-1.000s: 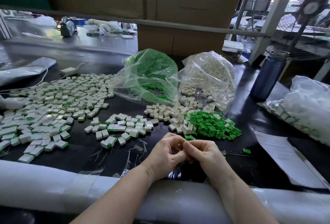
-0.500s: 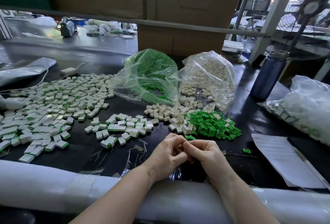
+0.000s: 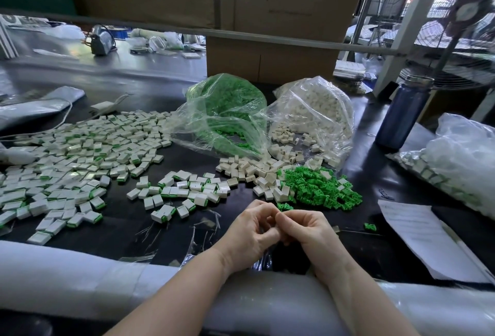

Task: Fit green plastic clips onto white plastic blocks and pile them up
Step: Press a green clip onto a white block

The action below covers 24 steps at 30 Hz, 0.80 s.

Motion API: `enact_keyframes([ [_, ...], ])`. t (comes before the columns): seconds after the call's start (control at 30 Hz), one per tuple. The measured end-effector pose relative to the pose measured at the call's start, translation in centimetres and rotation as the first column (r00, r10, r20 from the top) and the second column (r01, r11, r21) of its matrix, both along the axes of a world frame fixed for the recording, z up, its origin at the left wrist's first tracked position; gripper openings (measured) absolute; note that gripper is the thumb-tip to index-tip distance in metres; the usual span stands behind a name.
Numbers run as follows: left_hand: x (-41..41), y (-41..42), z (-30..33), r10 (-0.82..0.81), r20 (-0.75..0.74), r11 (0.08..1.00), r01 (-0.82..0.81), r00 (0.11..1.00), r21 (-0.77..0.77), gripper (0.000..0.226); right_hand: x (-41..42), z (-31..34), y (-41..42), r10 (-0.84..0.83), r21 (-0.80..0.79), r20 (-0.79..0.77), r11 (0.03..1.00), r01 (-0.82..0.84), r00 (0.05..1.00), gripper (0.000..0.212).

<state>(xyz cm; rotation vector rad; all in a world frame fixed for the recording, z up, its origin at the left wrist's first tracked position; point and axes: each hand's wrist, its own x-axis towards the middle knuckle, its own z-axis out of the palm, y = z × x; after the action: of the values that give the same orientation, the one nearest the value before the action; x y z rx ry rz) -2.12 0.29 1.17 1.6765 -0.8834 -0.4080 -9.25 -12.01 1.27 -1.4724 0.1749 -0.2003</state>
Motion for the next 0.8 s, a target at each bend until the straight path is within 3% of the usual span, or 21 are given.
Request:
enact_keyframes([
  [0.5, -0.07, 0.07, 0.13, 0.023, 0.002, 1.0, -0.023, 1.0, -0.005, 0.014, 0.15, -0.2, 0.21, -0.03, -0.013, 0.048, 0.999, 0.03, 0.998, 0.023],
  [0.63, 0.1, 0.11, 0.12, 0.088, -0.022, 0.995, -0.089, 0.996, -0.033, 0.013, 0.29, -0.33, 0.11, -0.149, 0.002, 0.065, 0.989, 0.15, 0.987, 0.023],
  [0.7, 0.12, 0.13, 0.17, 0.111, -0.018, 0.993, -0.112, 0.994, -0.024, 0.007, 0.21, -0.38, -0.06, -0.203, -0.043, 0.081, 0.977, 0.207, 0.976, 0.008],
  [0.8, 0.1, 0.06, 0.2, 0.142, 0.005, 0.99, -0.142, 0.99, -0.002, 0.01, 0.05, -0.43, -0.21, -0.239, -0.117, 0.108, 0.961, 0.251, 0.965, 0.012],
])
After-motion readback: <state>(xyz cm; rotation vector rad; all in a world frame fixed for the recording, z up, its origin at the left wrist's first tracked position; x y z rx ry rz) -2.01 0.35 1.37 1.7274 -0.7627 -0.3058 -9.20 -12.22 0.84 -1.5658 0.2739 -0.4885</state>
